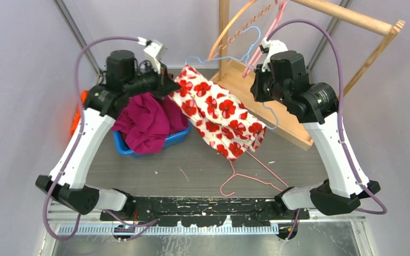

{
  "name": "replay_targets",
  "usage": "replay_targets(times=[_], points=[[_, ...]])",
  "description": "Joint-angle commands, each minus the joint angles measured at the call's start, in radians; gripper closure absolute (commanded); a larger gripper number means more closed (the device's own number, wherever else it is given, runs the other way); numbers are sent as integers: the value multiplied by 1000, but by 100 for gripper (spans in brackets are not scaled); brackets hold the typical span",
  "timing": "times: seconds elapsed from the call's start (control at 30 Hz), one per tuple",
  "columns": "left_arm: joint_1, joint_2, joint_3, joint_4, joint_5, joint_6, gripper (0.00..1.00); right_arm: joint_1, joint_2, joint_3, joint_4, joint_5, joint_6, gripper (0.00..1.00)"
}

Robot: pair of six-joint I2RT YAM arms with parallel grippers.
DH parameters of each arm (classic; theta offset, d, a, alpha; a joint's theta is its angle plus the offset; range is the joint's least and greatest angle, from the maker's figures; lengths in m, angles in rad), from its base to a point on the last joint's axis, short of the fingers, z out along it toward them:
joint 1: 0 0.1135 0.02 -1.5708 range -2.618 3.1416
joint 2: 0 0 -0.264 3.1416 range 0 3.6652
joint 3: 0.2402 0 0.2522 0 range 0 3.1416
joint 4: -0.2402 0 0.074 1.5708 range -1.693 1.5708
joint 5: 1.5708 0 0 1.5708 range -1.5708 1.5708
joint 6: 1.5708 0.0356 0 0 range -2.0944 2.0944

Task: Remove the skirt from the hanger
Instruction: Remove the skirt from the hanger, then place the skirt in the bin.

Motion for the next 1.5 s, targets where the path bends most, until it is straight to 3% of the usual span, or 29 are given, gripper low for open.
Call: replay_targets(times=[0.0,0.2,0.47,0.83,0.97,1.2,1.47], points=[[20,-41,195,-156,-275,169,100,-1,-14,9,193,277,-37,99],[20,43,494,-261,-595,341,100,-1,4,-17,208,354,-46,99],[23,66,593,-209,-939,462,100,-1,-7,-81,218,390,-53,99],[26,228,850,-25,-1179,666,100,-1,-29,-87,211,362,-87,99],[38,228,811,112,-1310,814,100,-1,-45,-111,213,362,-101,99],[94,173,669,151,-1342,826,100,-2,-62,-149,230,354,-104,99],[101,93,299,40,-1190,535,100,-1,-63,-146,221,342,-117,99]])
